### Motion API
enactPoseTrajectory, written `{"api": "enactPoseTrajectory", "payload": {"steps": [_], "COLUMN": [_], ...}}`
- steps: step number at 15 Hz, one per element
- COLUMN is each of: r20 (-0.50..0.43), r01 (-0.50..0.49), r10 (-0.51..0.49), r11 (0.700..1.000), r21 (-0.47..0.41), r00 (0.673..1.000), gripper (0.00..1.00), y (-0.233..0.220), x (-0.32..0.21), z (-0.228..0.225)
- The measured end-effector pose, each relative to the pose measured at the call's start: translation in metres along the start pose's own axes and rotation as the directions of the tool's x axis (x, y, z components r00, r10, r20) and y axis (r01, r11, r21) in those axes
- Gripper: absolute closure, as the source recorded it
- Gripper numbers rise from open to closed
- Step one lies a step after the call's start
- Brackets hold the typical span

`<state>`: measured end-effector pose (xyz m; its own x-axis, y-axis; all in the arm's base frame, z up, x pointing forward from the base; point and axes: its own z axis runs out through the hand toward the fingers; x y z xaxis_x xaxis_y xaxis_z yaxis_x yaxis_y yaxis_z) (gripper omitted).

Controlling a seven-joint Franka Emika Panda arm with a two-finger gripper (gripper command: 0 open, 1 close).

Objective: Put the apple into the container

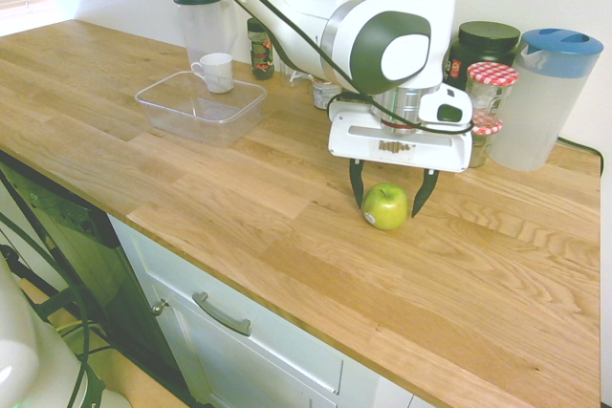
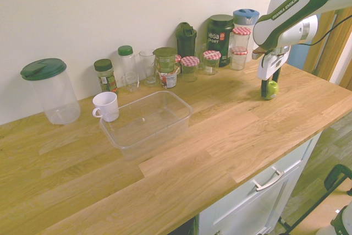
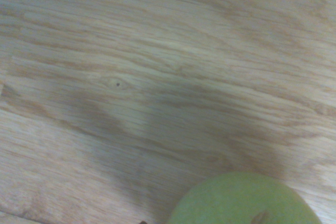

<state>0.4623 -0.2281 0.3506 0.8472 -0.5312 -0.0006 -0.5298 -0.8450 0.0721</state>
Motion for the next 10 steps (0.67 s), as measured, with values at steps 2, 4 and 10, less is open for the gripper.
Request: {"api": "enactPoseTrajectory", "payload": {"steps": [2, 4, 10], "r20": [0.004, 0.013, -0.026], "r01": [-0.006, -0.015, -0.028], "r10": [0.006, 0.015, 0.029], "r11": [1.0, 1.0, 0.998], "r21": [0.001, 0.007, 0.048], "r00": [1.0, 1.0, 0.999], "gripper": [1.0, 1.0, 1.0], "y": [0.0, 0.0, -0.1], "x": [-0.001, -0.002, -0.023], "z": [0.002, 0.001, -0.126]}}
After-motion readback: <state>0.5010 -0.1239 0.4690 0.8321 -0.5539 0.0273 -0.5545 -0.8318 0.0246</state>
